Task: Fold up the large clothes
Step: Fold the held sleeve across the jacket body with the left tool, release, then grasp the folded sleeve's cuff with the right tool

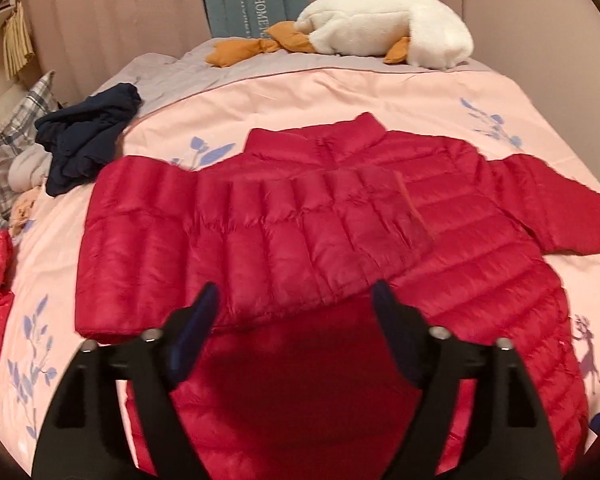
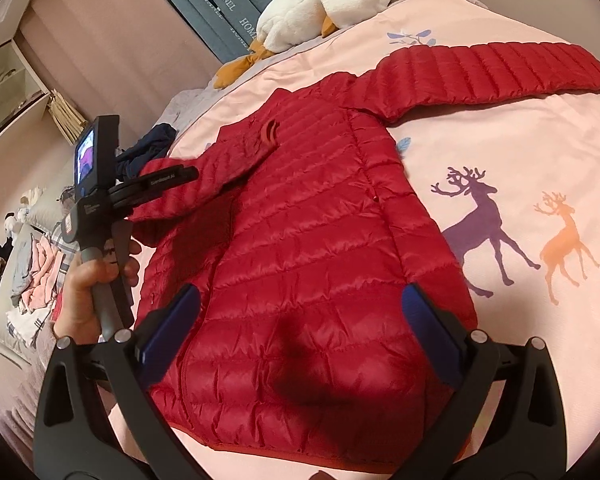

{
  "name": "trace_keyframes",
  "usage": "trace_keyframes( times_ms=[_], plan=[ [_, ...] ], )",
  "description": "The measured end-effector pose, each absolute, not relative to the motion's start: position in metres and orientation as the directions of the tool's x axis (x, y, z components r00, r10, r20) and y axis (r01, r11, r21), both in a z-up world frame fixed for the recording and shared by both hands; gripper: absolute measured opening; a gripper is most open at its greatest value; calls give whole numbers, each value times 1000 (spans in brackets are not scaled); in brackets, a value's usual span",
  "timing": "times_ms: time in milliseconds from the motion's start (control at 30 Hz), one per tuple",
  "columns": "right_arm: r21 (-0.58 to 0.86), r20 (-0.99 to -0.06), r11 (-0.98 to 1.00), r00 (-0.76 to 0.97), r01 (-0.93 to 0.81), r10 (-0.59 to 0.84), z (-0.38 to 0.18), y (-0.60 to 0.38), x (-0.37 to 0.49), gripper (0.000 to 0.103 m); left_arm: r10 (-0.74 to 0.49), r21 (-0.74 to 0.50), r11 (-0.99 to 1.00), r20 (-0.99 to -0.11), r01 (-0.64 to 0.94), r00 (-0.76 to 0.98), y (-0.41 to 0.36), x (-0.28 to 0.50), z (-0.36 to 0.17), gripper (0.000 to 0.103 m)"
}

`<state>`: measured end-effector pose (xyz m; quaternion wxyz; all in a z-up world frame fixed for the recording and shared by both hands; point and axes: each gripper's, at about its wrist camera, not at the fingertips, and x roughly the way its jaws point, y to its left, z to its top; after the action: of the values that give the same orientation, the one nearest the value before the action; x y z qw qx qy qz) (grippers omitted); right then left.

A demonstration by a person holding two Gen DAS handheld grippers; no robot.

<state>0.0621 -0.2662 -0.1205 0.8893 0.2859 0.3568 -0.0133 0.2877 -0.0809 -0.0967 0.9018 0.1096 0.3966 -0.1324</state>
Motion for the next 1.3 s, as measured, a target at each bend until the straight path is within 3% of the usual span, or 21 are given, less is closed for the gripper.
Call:
trace_keyframes(
  times_ms=[133, 400, 500, 667, 867, 1033, 1300],
  plan=[
    [496, -648, 836, 741, 233, 177, -119, -264, 62, 101, -227, 27, 932, -734, 361, 640, -76, 269, -90, 94],
    [381, -676, 910, 720, 160, 157, -100, -238, 77, 101, -358, -179, 922, -728, 343, 584, -22, 235, -98, 94],
    [312, -695, 947, 699, 81, 169, -91, -217, 97, 101, -407, -303, 913, -713, 273, 572, 21, 222, -106, 94],
    [381, -672, 924, 678, -30, 298, -89, -194, 155, 101, -398, -427, 898, -679, 109, 617, 96, 204, -115, 94],
    [551, -684, 826, 631, 119, 366, -120, -223, 253, 101, -349, -419, 907, -686, 45, 638, 135, 191, -120, 94],
    [674, -642, 699, 658, 239, 395, -142, -247, 308, 101, -358, -454, 891, -676, 18, 645, 154, 187, -129, 94],
    [630, -691, 707, 647, 321, 322, -164, -244, 354, 101, -357, -468, 884, -679, -4, 641, 169, 190, -143, 94]
  ],
)
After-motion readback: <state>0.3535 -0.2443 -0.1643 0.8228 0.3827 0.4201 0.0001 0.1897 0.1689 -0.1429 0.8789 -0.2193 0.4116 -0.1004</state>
